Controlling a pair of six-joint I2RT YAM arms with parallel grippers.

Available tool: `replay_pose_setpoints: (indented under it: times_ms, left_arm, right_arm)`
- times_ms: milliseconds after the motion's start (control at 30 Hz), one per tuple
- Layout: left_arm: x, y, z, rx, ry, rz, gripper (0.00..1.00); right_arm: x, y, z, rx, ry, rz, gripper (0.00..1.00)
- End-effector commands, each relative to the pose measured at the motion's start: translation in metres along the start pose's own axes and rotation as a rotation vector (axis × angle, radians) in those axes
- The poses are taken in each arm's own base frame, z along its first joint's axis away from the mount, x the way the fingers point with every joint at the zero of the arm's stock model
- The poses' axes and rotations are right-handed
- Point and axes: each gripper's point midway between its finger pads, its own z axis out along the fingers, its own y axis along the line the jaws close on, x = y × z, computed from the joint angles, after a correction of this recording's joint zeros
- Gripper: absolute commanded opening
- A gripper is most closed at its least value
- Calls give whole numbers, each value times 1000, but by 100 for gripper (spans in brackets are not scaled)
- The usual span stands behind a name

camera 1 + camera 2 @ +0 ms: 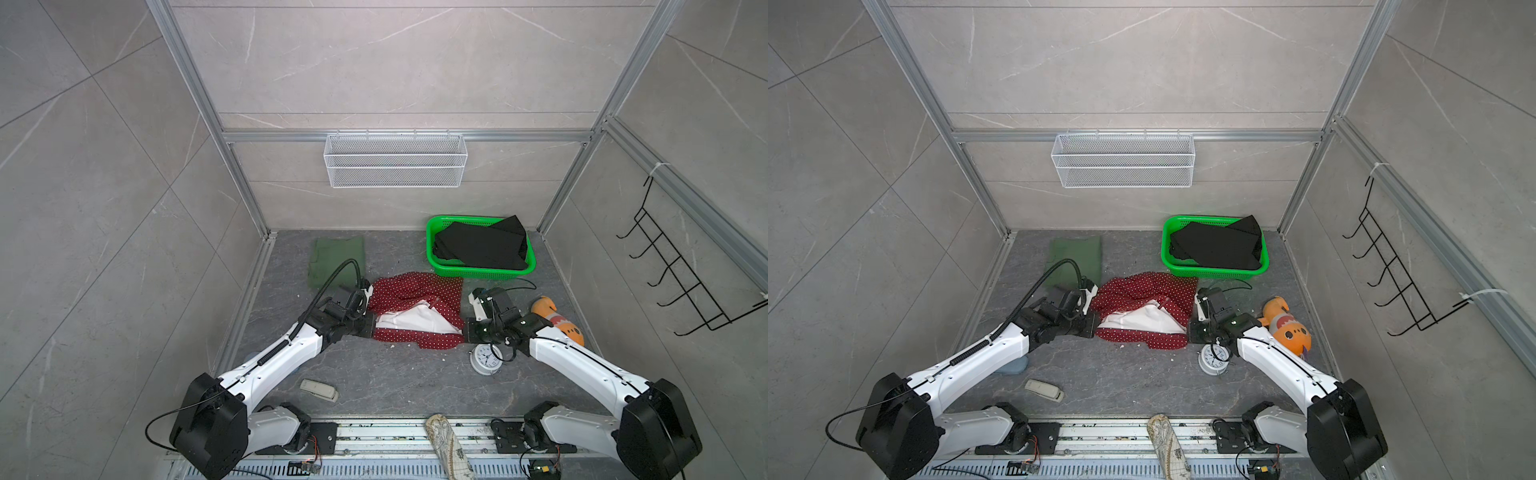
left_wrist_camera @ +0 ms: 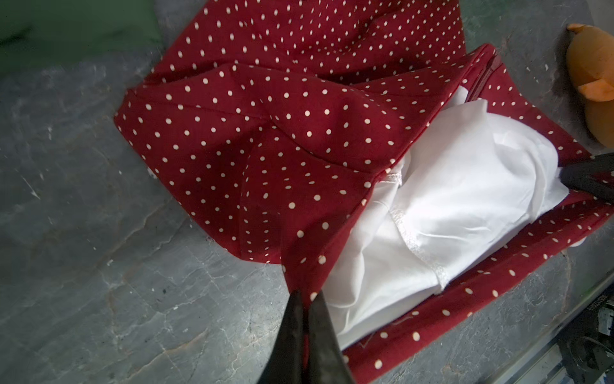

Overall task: Fold and stack skirts
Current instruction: Flatten out the skirt at the center of the table.

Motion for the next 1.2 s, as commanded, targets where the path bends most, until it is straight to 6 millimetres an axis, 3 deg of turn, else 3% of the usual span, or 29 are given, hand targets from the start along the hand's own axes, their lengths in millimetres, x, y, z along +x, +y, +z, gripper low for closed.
replay_pose_setpoints:
  times_ms: [0, 167, 300, 533, 967, 1167]
  left_arm:
    - [-6, 13, -6, -57, -50, -60, 0]
    - [-3, 15, -5, -69, -43, -55, 0]
    - [-6, 12, -5, -56, -53, -46, 0]
    - [-7, 8, -3, -31, -54, -28, 0]
    - [-12, -6, 10, 8, -39, -2, 0]
    - [-10, -10, 14, 21, -33, 14, 0]
  right_arm:
    - [13, -26, -3, 130, 25, -2, 22]
    - [-11, -18, -19, 123, -59, -50, 43]
    - [-19, -10, -17, 107, -45, -54, 45]
    - [-7, -1, -9, 81, 7, -17, 46]
    - [23, 23, -32, 159, 72, 40, 52]
    - [35, 26, -27, 215, 100, 73, 53]
